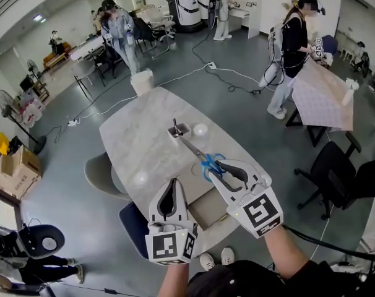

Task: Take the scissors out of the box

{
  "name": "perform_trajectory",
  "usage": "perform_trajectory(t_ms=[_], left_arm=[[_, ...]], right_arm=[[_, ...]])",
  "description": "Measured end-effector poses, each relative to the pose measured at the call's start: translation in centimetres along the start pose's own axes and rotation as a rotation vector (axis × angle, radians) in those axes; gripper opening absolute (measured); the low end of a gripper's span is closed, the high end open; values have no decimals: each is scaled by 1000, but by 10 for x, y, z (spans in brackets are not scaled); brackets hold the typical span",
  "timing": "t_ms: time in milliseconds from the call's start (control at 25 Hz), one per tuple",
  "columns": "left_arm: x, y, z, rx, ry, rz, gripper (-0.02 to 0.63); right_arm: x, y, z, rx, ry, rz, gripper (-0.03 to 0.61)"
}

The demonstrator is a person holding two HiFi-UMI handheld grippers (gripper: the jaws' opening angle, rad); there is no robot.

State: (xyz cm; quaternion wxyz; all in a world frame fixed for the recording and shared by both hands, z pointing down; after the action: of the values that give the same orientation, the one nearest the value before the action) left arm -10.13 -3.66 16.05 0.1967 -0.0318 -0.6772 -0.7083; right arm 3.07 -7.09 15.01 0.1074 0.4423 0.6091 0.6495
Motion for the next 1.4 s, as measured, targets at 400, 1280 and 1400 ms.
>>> perform_trajectory(t_ms=[400,1280,1400], left_arm=[[-9,-40,8,-106,38,-41,17],[-13,-39,12,-106,32,-54,17],[-15,-36,15,-105,30,-56,17]], right_arm=[[-10,-38,19,-185,162,-79,81],[-5,-29,27,-197,217,-124,81],[-4,-27,31,-199,213,-128,81]])
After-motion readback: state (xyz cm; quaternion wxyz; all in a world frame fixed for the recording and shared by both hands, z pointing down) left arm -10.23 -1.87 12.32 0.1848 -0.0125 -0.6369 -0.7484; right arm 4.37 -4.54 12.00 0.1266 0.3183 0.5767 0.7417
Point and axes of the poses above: the fingertips, and each gripper's own axes: z backward along the fingers, x to its left, y out of its underside, the point moved 4 cm from there along z, backward along the fingers, and after that the axes turned 13 degrees about z, right-handed, at the moved point
